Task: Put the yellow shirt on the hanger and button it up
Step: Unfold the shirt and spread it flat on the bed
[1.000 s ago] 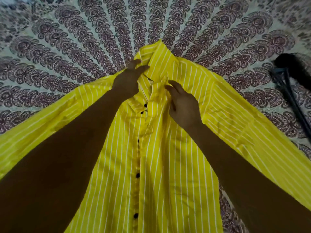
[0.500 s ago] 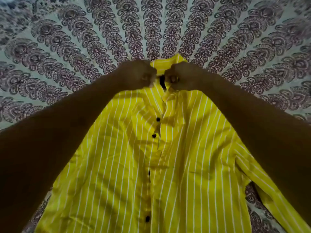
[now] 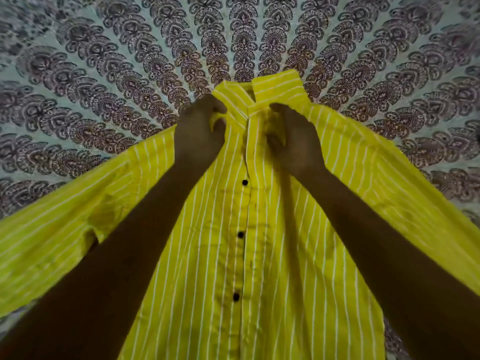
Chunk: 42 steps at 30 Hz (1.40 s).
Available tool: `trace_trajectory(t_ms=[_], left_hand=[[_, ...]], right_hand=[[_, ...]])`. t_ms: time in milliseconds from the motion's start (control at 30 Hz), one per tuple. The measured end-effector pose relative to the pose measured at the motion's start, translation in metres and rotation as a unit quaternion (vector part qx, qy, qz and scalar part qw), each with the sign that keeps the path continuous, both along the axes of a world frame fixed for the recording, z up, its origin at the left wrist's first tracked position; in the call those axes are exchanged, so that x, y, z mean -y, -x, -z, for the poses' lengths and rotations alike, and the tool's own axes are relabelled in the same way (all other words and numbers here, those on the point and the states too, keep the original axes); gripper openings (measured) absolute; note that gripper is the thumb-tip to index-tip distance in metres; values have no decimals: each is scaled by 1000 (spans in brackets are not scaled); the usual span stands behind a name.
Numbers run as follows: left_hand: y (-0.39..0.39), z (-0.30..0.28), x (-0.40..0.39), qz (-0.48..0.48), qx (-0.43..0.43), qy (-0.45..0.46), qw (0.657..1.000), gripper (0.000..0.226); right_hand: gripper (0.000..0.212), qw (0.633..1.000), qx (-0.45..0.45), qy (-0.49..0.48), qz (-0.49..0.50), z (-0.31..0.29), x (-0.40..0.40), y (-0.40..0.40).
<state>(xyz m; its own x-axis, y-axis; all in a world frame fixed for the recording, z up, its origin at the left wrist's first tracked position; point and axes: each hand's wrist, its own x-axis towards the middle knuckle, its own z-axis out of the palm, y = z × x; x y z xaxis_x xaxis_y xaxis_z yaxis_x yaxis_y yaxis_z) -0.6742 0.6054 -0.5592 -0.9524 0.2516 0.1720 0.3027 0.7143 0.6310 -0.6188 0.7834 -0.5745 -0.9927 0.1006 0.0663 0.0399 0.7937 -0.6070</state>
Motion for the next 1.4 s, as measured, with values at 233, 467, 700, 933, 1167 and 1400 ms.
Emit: trace_trajectory(t_ms=[233,467,700,933,1167,1400], left_hand=[[-169,6,20,-14,220,0,975,30],[-212,5,-9,-133,359,109,917,52],[-214,-5,28,-201,322,25,925,29],[-248,-22,60,-55,486,-63,870,11],[-345,-26,86,44,581,-39,811,44],[-414,-32,114,-69,515,-103,848,41]], right_hand=[[53,988,69,-100,95,20,12,-193],[55,969,131,-169,120,16,24,-279],[66,962,188,-174,93,9,16,-278],[75,957,210,-167,112,1,26,-303],[57,964,183,-143,129,0,86,-425],[60,955,239,-150,95,-3,130,-523]])
